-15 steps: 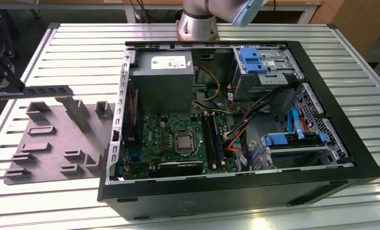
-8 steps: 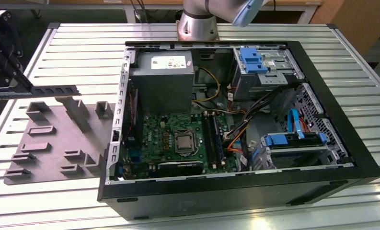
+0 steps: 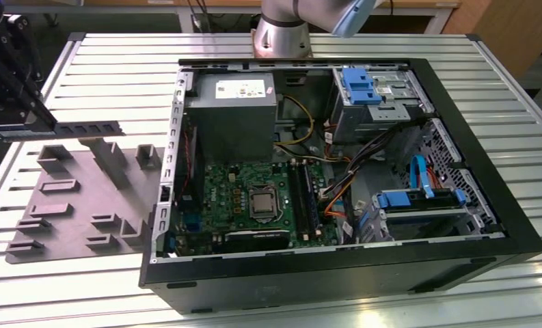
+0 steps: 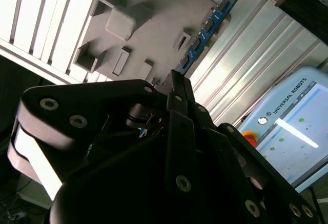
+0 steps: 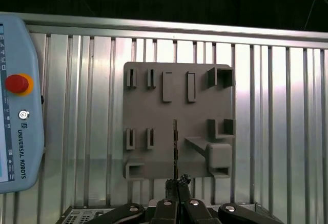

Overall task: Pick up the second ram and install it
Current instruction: 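Pick up the second ram and move it above second insertion slot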

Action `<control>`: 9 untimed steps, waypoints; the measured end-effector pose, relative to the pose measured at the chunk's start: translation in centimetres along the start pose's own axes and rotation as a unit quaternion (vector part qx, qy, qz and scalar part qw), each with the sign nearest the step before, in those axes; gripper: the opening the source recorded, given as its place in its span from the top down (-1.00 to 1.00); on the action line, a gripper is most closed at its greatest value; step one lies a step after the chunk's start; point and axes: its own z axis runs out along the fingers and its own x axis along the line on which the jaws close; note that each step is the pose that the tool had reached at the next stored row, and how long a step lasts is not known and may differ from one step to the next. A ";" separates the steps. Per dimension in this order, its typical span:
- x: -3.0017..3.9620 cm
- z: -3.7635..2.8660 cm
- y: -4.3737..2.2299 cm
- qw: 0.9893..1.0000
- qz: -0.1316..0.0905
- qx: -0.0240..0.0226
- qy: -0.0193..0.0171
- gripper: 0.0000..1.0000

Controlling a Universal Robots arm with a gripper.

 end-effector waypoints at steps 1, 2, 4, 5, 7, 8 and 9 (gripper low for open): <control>0.00 -0.01 -0.13 1.000 0.000 0.000 0.000 0.76; 0.00 -0.02 -0.26 1.000 0.000 0.000 0.000 0.76; 0.00 -0.03 -0.56 1.000 0.000 0.000 0.000 0.76; 0.00 -0.03 -0.71 1.000 0.000 0.000 0.000 0.76; 0.00 -0.04 -1.01 1.000 0.000 0.000 0.000 0.76; 0.01 -0.05 -1.15 1.000 0.000 0.000 0.000 0.76; 0.00 -0.06 -1.30 1.000 0.000 0.000 0.000 0.76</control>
